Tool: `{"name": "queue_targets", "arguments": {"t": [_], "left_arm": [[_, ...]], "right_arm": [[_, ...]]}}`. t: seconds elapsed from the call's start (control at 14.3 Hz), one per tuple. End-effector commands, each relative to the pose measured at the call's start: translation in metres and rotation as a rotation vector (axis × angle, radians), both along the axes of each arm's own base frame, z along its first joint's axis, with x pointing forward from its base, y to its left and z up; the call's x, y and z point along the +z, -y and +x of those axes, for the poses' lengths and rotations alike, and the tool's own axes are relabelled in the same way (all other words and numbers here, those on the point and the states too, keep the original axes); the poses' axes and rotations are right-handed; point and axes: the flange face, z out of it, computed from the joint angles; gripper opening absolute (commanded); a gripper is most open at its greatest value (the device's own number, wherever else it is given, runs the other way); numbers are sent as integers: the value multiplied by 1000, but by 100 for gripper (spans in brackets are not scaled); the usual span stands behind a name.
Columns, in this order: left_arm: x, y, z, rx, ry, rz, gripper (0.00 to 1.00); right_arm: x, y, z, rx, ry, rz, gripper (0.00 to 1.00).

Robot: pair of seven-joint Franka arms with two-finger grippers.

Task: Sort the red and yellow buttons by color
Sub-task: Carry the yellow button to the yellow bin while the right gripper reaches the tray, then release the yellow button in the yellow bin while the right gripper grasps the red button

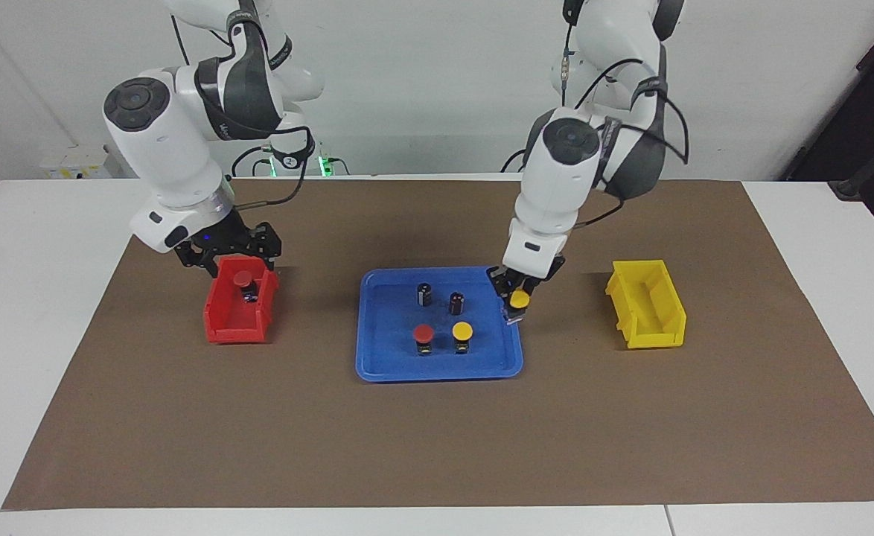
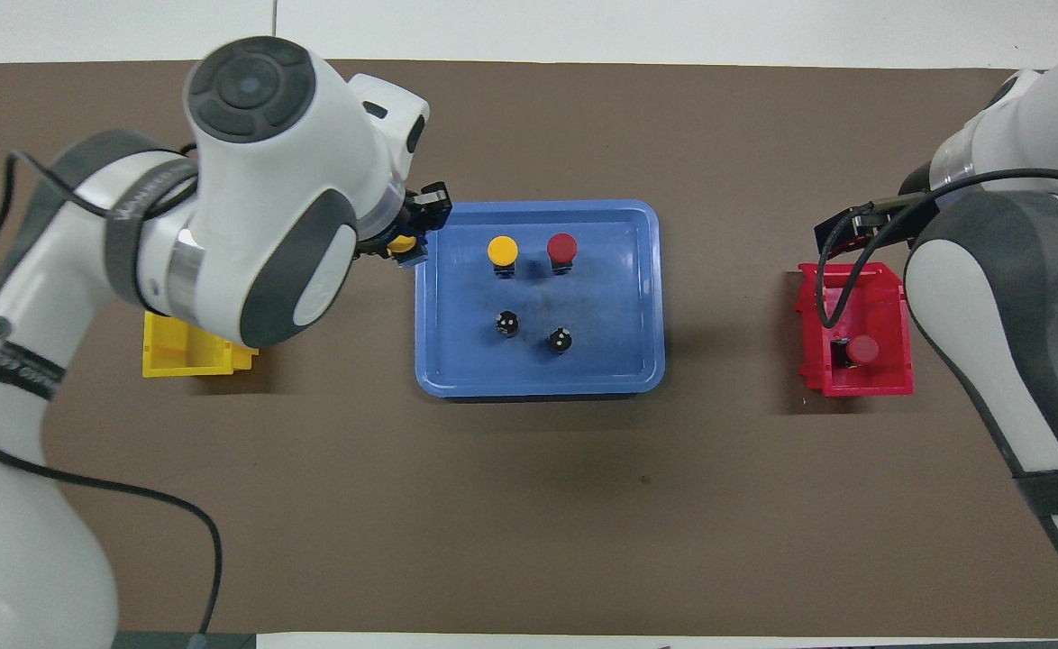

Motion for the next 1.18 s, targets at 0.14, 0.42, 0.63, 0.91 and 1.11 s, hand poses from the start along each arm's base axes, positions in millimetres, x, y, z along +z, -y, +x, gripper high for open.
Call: {"name": "queue_targets", "arguments": {"t": [0.14,0.42,0.63,0.91,1.11], "left_arm": [[-1,-168,3,-196,-46,37,1],[-45,-249,1,-204,88,27,1],[-88,-244,-26,-206,56,24,1],[-107,-250,-54,-220,7,22,1],[-115,-256,-62,-234,31,22,1]], "right_arm": [[5,-77,24,-103,33,15,99],[-24,-176,39,-139,62,27,99],[-78,-236,54,-120,121,-25,99],[-120,-278,56,-195,174,32,99],[-133,-285,49,-180,169,31,99]]}}
